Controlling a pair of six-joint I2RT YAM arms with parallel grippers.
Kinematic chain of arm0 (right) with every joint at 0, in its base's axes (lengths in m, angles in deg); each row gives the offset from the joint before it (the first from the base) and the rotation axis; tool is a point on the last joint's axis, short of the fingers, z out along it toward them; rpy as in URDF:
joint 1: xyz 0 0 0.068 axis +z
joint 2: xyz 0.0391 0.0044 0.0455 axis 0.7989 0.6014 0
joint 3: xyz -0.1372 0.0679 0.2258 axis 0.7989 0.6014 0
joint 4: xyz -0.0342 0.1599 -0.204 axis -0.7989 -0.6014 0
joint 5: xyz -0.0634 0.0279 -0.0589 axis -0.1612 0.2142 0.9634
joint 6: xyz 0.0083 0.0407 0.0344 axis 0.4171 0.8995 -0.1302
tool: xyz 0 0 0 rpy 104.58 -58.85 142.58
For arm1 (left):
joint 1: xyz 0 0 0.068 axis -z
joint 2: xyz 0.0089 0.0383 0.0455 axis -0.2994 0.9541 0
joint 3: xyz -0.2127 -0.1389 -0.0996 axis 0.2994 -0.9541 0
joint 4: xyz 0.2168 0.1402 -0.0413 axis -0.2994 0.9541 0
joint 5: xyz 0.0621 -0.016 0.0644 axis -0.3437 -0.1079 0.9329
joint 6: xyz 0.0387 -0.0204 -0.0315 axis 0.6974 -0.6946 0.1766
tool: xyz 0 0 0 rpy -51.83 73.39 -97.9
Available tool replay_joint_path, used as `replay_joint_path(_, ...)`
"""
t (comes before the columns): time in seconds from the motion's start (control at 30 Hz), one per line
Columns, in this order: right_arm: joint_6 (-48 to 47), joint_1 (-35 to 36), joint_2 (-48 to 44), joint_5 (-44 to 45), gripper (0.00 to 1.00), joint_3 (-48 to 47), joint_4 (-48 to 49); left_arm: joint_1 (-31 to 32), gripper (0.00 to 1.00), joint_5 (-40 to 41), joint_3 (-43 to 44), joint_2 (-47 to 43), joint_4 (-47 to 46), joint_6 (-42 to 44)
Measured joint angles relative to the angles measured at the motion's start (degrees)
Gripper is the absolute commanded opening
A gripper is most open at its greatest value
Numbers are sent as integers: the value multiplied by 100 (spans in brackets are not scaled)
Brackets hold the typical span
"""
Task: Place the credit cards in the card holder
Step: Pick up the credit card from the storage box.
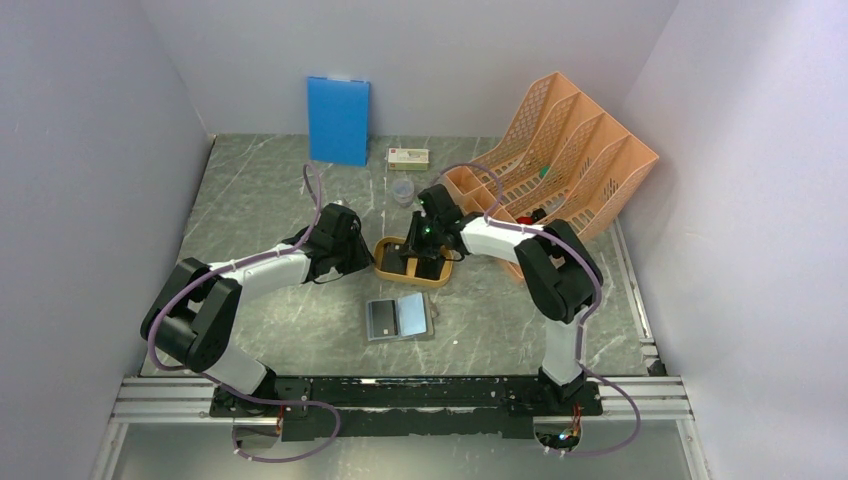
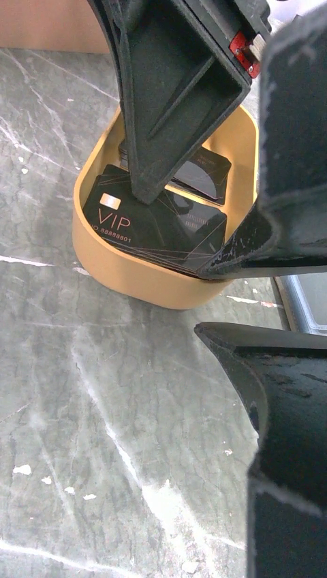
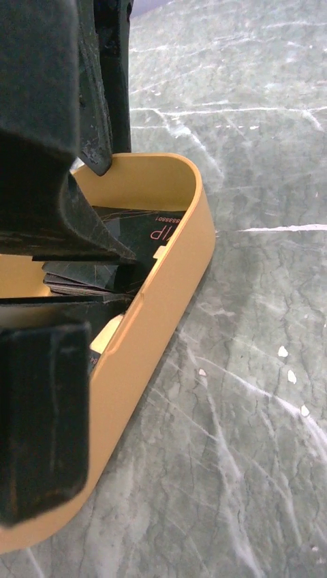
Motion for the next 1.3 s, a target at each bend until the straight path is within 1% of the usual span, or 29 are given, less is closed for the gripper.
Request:
replay_joint_path(0.13,79,-105,-114,-122,11,221,214,0,35,2,0,0,-2,0)
replay_joint_path(0.4,168,-251,-306,-323,9,625,584,0,34,0,0,0,-4,-2)
replay_joint_path(0.73,260,-435,-557,-553,7,979,675,0,33,0,0,0,-9,-2)
replay_joint_path(0.77,273,-444,-570,-575,5,1003,682,0,33,0,0,0,-9,-2)
replay_joint_path(0.83,295,-455,-590,-610,0,1032,699,0,33,0,0,0,-11,-2)
replay_joint_path(1.1,494,-472,-831,-824,0,1113,697,0,33,2,0,0,-11,-2)
replay_joint_path(1.3,756,-476,-1163,-981,0,1088,514,0,33,2,0,0,-9,-2)
